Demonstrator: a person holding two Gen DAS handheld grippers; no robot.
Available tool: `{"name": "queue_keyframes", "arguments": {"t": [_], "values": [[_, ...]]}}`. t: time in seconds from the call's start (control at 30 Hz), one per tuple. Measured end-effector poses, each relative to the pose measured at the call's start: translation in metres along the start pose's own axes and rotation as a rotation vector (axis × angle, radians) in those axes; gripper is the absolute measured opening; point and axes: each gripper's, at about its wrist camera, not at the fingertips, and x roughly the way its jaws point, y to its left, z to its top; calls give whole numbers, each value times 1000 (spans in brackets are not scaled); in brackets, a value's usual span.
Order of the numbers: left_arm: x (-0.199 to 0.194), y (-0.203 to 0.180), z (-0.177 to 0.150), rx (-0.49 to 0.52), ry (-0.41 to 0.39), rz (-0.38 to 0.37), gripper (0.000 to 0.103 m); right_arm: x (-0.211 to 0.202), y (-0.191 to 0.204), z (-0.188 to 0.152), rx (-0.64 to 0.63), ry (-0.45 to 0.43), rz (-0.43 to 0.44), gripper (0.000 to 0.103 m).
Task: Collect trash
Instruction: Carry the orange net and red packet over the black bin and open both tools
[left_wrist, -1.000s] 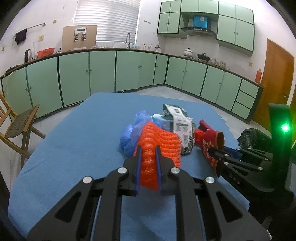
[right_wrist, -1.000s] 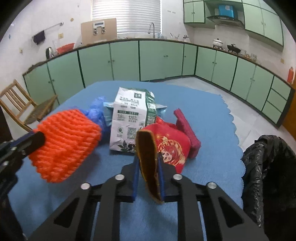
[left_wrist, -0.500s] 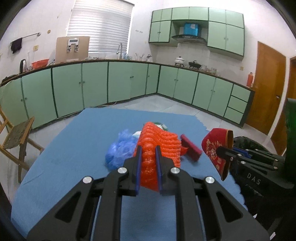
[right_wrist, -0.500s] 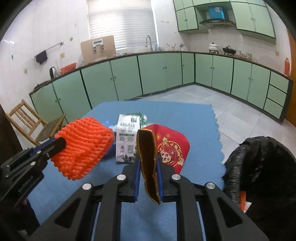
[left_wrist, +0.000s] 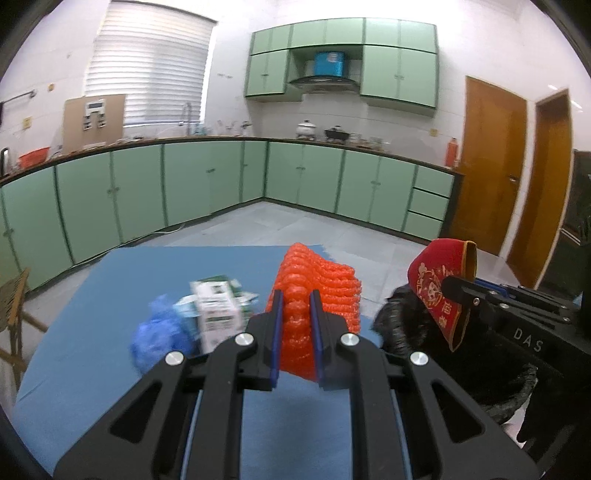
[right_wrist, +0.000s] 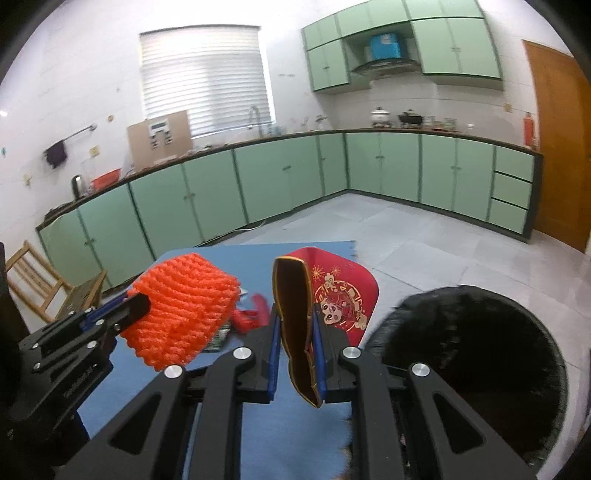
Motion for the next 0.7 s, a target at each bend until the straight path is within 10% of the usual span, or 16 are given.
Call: {"name": "queue_keyframes", "arguments": {"t": [0.7], "values": [[67, -142, -8, 102, 21, -254, 13, -49, -149, -19, 137, -10, -286, 16]]}}
